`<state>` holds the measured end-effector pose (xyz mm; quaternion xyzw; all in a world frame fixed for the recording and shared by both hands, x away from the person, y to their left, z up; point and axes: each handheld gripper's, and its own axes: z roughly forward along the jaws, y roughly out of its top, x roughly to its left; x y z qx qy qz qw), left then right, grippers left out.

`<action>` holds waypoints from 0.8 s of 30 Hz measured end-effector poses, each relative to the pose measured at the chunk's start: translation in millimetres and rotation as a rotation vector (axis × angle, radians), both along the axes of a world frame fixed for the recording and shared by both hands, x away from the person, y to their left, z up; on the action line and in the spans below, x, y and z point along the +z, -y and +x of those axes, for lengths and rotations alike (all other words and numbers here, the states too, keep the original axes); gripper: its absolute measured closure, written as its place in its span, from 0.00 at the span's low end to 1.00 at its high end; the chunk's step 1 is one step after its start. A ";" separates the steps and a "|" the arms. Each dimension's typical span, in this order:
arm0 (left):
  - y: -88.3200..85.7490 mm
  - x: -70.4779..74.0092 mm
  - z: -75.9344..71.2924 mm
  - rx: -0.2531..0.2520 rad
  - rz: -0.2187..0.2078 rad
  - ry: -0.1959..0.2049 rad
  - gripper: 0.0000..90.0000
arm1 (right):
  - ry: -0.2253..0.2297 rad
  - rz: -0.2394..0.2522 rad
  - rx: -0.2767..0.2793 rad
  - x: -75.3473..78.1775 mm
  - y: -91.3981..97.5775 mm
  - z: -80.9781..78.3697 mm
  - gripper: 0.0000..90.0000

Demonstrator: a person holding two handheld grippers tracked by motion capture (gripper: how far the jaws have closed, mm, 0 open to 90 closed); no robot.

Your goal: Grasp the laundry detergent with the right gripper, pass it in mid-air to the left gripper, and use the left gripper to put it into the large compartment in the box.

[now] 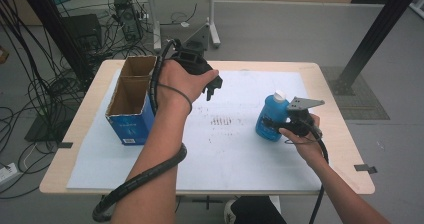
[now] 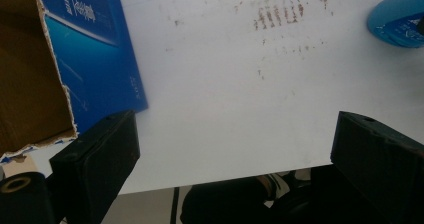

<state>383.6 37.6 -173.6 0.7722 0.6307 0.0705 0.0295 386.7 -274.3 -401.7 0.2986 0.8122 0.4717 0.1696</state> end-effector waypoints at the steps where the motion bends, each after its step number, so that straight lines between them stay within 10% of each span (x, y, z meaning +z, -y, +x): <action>1: 0.0 -0.1 0.2 -0.002 0.003 -0.002 0.07 | 0.001 -0.002 0.001 0.1 -0.1 -0.1 0.50; 24: -7.5 13.8 2.3 -0.058 0.003 0.022 0.06 | -0.023 -0.034 0.031 24.6 -8.9 7.2 0.50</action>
